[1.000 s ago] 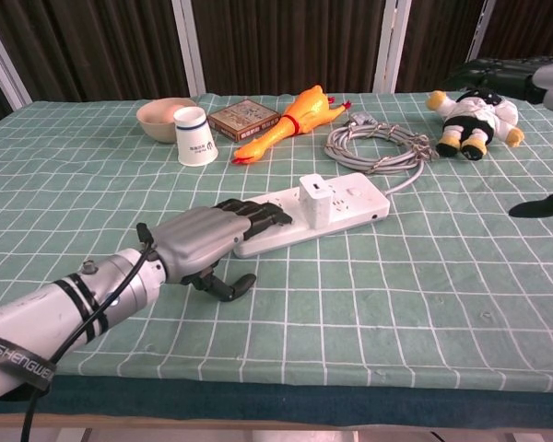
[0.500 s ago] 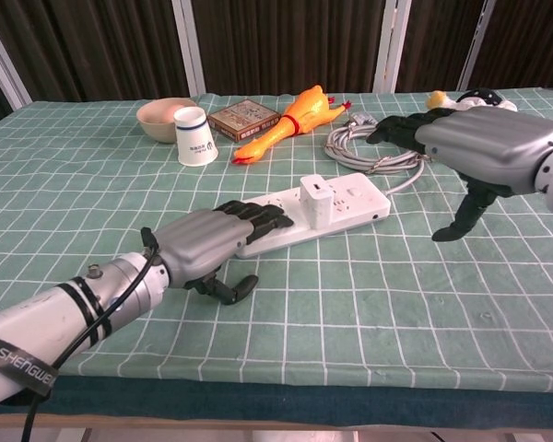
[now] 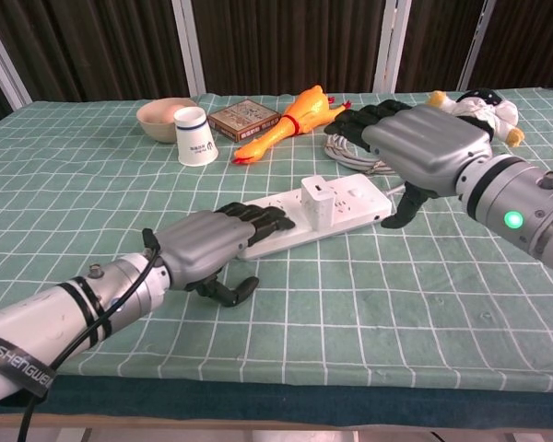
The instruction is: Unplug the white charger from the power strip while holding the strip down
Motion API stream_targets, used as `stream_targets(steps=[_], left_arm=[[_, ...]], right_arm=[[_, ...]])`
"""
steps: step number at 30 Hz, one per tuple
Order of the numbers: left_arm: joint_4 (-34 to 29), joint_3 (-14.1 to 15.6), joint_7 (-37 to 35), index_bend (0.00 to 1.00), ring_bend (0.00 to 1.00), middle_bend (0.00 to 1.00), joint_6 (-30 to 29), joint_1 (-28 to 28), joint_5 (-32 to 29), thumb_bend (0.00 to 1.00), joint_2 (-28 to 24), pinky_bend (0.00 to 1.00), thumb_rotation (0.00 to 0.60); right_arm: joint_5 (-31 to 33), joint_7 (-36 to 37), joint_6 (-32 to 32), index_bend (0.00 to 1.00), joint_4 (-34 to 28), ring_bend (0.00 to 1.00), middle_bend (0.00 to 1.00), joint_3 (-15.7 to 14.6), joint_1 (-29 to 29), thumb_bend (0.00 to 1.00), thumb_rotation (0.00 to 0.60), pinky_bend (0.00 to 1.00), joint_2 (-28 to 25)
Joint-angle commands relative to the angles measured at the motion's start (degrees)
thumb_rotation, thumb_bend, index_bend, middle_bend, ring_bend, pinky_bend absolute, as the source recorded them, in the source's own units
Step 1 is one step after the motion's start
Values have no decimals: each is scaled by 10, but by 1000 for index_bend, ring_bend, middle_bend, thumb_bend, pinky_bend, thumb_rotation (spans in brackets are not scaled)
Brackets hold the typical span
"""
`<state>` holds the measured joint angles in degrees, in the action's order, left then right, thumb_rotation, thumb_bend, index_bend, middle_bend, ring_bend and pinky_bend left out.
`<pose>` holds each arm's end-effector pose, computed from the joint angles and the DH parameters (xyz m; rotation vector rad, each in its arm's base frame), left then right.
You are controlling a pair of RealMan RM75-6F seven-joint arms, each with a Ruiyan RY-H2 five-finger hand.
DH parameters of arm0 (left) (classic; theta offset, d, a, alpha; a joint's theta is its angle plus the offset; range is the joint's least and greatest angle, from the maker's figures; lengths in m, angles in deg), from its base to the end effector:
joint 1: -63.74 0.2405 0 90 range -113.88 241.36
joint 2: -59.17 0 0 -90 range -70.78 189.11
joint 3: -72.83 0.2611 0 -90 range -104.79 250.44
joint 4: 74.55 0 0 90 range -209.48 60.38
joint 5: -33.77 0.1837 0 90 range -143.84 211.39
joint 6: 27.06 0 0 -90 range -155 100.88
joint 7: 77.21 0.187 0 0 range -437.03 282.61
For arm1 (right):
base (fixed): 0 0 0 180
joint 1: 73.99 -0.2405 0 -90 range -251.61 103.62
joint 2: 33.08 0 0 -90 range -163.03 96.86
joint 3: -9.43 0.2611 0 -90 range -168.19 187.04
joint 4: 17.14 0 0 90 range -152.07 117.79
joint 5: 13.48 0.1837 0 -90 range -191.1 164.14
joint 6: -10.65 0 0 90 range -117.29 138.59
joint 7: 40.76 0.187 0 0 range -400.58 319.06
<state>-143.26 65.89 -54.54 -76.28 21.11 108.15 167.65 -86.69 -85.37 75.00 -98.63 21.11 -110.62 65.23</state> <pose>-0.1117 0.3313 -0.1284 -2.1486 -0.8314 -0.8746 -0.1265 -0.3552 -0.0242 1.8441 -0.4854 0.8260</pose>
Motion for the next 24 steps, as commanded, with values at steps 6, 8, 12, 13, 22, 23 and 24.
stream_targets(steps=[6, 8, 12, 13, 22, 23, 24], left_arm=[[-4, -2, 6, 0, 97, 156, -1, -6, -8, 519, 0, 115, 559], [-7, 1, 8, 0, 96, 156, -2, -6, -8, 518, -2, 115, 560], [-10, 4, 11, 0, 97, 155, -4, -6, -11, 518, -4, 116, 560], [-11, 4, 12, 0, 96, 155, -5, -5, -11, 518, -5, 117, 561], [-22, 10, 19, 0, 97, 155, -7, -5, -17, 519, -10, 127, 562], [-23, 10, 20, 0, 97, 155, -7, -5, -17, 520, -10, 132, 565], [-24, 11, 21, 0, 97, 155, -8, -5, -18, 520, -10, 134, 567]], right_arm=[[-12, -6, 9, 246, 74, 64, 174, -9, -25, 261, 600, 106, 66], [-16, -8, 13, 264, 94, 79, 187, -12, -28, 290, 600, 124, 80], [-13, -16, 15, 298, 127, 107, 213, -12, -31, 316, 600, 133, 103], [-12, -16, 15, 303, 132, 110, 216, -11, -32, 318, 600, 133, 107], [-11, -10, 26, 342, 167, 144, 247, -2, -38, 318, 600, 196, 133], [-13, -7, 27, 353, 170, 152, 257, -2, -38, 318, 600, 208, 135], [-14, -3, 29, 357, 172, 156, 260, -3, -38, 318, 600, 210, 137]])
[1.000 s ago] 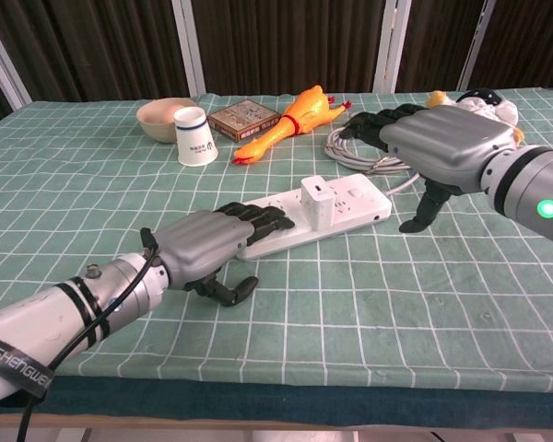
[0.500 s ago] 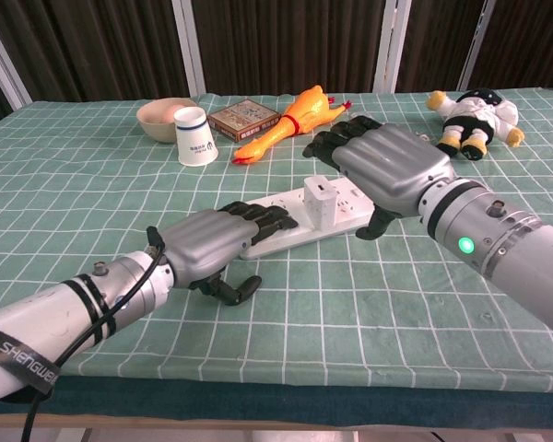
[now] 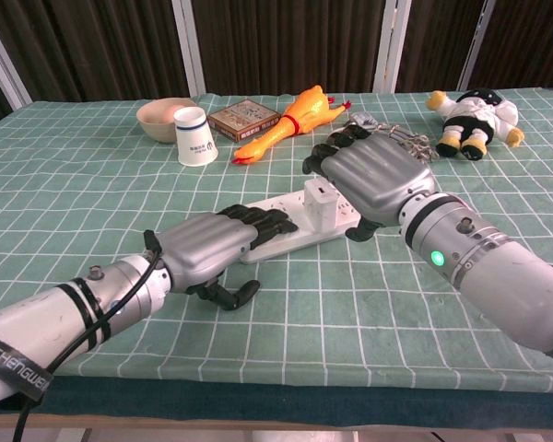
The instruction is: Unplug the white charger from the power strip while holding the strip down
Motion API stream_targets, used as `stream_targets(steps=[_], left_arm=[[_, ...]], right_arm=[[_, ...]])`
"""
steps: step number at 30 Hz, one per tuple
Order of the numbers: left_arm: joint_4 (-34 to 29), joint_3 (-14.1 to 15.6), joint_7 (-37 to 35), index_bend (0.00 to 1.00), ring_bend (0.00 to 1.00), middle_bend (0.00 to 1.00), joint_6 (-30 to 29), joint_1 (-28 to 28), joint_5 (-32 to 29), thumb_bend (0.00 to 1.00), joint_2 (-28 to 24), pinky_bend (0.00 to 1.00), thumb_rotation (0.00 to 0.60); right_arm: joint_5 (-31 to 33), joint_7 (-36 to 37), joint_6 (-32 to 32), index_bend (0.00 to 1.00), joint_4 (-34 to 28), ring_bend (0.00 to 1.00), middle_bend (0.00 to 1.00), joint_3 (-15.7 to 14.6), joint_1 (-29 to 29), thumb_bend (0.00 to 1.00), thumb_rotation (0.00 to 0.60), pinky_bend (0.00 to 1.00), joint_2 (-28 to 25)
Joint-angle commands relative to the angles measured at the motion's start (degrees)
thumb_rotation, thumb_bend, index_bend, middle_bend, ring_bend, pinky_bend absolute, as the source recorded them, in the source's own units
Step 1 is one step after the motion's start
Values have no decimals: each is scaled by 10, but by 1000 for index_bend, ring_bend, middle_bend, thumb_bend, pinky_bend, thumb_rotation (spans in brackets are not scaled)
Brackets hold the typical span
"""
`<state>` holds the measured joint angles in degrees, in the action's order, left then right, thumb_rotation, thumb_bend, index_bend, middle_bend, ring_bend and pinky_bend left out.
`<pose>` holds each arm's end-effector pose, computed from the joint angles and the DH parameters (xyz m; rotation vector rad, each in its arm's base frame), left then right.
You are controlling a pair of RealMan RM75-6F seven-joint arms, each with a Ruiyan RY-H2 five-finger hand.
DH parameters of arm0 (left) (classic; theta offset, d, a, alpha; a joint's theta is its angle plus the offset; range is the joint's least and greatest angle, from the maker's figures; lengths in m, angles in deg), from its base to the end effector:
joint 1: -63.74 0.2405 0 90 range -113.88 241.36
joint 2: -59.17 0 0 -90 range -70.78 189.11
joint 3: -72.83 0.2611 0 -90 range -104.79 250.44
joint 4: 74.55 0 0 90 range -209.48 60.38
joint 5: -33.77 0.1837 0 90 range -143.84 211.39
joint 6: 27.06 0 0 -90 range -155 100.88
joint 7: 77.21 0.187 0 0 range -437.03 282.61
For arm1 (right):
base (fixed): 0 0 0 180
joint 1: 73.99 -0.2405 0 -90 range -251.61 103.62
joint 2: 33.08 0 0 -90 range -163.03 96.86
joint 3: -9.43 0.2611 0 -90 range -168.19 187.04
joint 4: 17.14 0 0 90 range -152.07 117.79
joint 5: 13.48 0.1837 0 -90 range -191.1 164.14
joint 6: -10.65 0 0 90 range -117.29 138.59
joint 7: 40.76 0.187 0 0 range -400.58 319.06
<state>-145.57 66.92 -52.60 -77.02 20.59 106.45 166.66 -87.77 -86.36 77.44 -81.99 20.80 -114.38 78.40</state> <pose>-0.1097 0.3278 -0.1260 -2.1609 -0.8203 -0.8648 -0.1109 -0.3625 -0.0748 1.8148 -0.3866 0.7966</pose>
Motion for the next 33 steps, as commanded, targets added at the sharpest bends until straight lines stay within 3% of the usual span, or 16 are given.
stream_targets(steps=[1, 17, 23, 29, 33], left_arm=[[-1, 1, 3, 0, 97, 155, 0, 0, -1, 520, 0, 135, 569], [-13, 8, 8, 0, 97, 155, -7, 1, -4, 520, -6, 136, 565], [-11, 7, 12, 0, 97, 155, -5, -2, -8, 521, -4, 136, 562], [-9, 8, 13, 0, 97, 155, -5, -3, -9, 520, -2, 136, 566], [-7, 8, 12, 0, 96, 155, -4, -3, -11, 519, -1, 136, 565]], right_arm=[[-4, 9, 4, 362, 7, 160, 265, 0, -1, 318, 600, 210, 8], [1, 15, -2, 363, 12, 164, 268, 2, -4, 320, 600, 211, 30], [-1, 9, 3, 375, 17, 172, 280, 3, -4, 398, 600, 223, 34], [1, 7, 2, 383, 18, 177, 284, 5, -5, 405, 600, 225, 35], [3, 1, 2, 442, 18, 231, 326, 6, -5, 406, 600, 270, 38]])
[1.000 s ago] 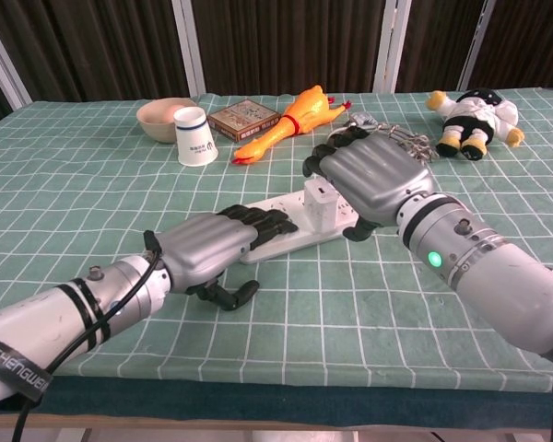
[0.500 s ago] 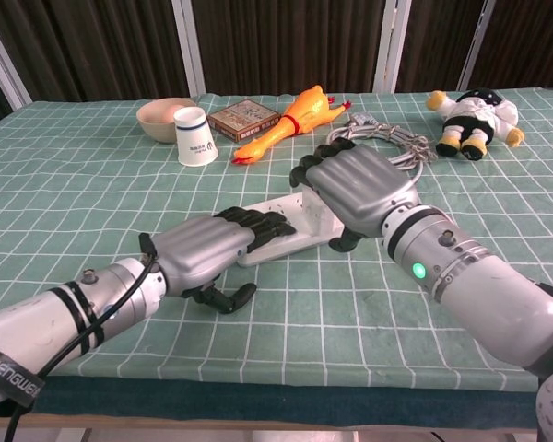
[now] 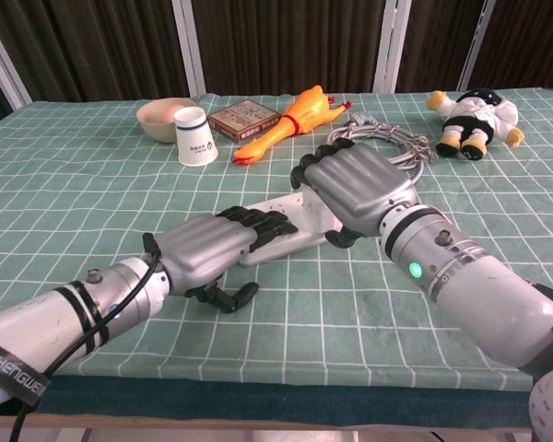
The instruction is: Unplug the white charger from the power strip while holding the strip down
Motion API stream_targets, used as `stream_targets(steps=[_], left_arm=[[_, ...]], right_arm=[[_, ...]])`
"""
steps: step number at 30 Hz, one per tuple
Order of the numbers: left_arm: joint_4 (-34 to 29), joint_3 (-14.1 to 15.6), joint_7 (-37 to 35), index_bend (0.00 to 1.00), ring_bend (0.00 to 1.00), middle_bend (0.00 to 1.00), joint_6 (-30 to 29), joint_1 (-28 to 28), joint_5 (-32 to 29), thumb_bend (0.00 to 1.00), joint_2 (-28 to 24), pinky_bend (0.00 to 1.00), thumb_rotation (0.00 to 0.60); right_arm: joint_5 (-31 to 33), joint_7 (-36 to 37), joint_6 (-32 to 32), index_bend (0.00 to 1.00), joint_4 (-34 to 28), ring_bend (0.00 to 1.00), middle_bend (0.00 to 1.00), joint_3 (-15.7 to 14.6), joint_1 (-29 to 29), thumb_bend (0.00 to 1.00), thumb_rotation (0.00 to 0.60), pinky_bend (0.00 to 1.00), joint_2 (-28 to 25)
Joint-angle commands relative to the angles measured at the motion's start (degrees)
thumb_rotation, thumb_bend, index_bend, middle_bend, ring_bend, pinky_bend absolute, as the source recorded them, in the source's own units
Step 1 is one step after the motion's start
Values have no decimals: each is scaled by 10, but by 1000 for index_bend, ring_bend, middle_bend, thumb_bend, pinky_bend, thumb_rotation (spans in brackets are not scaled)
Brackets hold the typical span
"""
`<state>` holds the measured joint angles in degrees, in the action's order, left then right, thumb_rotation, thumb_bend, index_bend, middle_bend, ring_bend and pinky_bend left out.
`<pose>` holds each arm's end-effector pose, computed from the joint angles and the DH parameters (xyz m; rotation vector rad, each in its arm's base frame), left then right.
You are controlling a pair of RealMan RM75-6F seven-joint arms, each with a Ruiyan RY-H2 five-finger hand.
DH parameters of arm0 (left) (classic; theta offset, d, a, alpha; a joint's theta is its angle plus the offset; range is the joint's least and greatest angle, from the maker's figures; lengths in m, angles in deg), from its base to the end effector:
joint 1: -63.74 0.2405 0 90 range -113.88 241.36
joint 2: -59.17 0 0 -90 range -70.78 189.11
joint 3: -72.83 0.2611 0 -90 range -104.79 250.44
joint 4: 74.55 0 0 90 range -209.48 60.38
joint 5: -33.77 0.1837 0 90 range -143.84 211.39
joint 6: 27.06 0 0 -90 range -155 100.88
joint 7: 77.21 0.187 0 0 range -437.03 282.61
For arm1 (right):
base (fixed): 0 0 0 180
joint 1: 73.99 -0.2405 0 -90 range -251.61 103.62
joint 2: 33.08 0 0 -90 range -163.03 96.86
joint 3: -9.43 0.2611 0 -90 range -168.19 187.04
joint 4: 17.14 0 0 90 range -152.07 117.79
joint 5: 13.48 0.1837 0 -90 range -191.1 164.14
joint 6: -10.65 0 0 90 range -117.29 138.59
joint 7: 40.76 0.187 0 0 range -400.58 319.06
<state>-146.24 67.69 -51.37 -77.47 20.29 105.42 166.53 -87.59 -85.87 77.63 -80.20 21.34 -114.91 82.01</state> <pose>-0.1099 0.3254 -0.1267 -2.1687 -0.8103 -0.8514 -0.0988 -0.3567 -0.0904 1.8153 -0.4235 0.8275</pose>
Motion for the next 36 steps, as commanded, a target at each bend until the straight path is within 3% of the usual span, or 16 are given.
stream_targets(steps=[1, 14, 23, 36], left_arm=[[0, 1, -1, 0, 96, 155, 0, 0, 0, 520, 0, 136, 569], [2, 3, 4, 0, 99, 156, 3, -2, -5, 520, 2, 136, 567], [2, 4, 7, 0, 99, 156, 3, -3, -6, 519, 4, 136, 564], [13, 9, 9, 0, 100, 156, 9, -5, -8, 518, 12, 141, 565]], right_arm=[[1, -5, 0, 460, 1, 247, 336, 0, 0, 407, 600, 279, 2], [-2, -7, 12, 645, 11, 413, 454, 2, 2, 424, 600, 430, 12], [-8, -1, 19, 773, 20, 521, 535, 3, 1, 448, 600, 482, 21], [-11, 24, 26, 836, 16, 567, 578, 13, 2, 451, 600, 509, 25]])
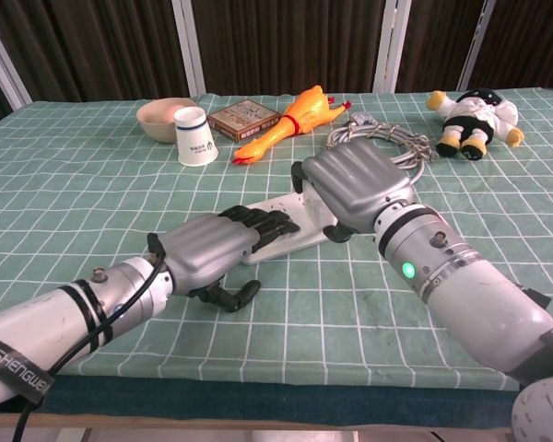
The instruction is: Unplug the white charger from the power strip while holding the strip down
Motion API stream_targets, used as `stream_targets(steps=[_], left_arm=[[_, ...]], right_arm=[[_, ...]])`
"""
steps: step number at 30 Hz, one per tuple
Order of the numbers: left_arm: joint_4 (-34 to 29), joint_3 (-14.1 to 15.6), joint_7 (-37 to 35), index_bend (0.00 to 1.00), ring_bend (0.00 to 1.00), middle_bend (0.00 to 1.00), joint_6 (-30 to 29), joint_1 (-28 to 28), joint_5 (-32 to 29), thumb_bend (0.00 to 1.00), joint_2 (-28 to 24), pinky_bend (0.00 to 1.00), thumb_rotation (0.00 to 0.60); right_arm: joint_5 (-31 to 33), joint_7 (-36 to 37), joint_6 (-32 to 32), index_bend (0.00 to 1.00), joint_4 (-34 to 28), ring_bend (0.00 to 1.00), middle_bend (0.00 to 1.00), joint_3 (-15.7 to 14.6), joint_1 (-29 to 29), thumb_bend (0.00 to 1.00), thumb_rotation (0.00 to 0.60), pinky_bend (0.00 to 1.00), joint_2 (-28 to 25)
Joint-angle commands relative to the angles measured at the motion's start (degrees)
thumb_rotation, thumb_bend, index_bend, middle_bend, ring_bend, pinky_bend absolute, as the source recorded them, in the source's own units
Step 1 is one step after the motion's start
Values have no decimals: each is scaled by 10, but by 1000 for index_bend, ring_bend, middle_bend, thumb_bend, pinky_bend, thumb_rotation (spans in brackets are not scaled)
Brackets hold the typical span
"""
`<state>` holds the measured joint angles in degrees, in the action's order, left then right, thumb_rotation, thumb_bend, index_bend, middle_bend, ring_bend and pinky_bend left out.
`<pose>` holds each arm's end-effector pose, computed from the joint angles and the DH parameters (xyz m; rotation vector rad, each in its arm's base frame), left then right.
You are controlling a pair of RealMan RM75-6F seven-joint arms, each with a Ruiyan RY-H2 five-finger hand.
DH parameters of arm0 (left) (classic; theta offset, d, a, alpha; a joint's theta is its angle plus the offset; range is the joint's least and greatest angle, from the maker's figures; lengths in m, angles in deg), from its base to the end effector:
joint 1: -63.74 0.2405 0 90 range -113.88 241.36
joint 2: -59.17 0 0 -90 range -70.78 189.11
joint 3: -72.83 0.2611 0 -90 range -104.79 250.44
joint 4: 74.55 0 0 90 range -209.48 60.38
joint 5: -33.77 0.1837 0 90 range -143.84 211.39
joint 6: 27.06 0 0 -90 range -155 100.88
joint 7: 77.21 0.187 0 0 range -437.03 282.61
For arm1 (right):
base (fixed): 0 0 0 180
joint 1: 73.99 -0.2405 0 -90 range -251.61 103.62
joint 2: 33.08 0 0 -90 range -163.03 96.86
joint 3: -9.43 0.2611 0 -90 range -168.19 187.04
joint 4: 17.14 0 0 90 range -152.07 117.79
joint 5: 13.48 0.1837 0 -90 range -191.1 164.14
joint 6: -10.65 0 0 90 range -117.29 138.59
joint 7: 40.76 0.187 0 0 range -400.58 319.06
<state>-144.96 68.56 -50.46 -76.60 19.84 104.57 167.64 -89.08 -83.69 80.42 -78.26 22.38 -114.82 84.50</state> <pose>-0.1120 0.3218 -0.1361 -2.1950 -0.8010 -0.8160 -0.0904 -0.3552 -0.0895 1.7576 -0.4453 0.8903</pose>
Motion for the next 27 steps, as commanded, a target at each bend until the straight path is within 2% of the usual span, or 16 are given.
stream_targets(steps=[1, 16, 27], left_arm=[[1, 0, 1, 0, 100, 156, 0, 0, 0, 518, 1, 141, 568], [-2, -1, 5, 0, 101, 156, -3, -1, -1, 519, 1, 141, 572], [-39, -4, -28, 0, 73, 120, -39, 10, 29, 518, -18, 131, 567]], right_arm=[[5, 2, -3, 837, -4, 567, 578, 4, 1, 451, 600, 509, 0], [10, 7, 7, 837, -60, 567, 578, 22, 2, 453, 600, 510, -26], [-6, 10, 34, 837, -136, 567, 578, 19, 19, 453, 600, 510, -81]])
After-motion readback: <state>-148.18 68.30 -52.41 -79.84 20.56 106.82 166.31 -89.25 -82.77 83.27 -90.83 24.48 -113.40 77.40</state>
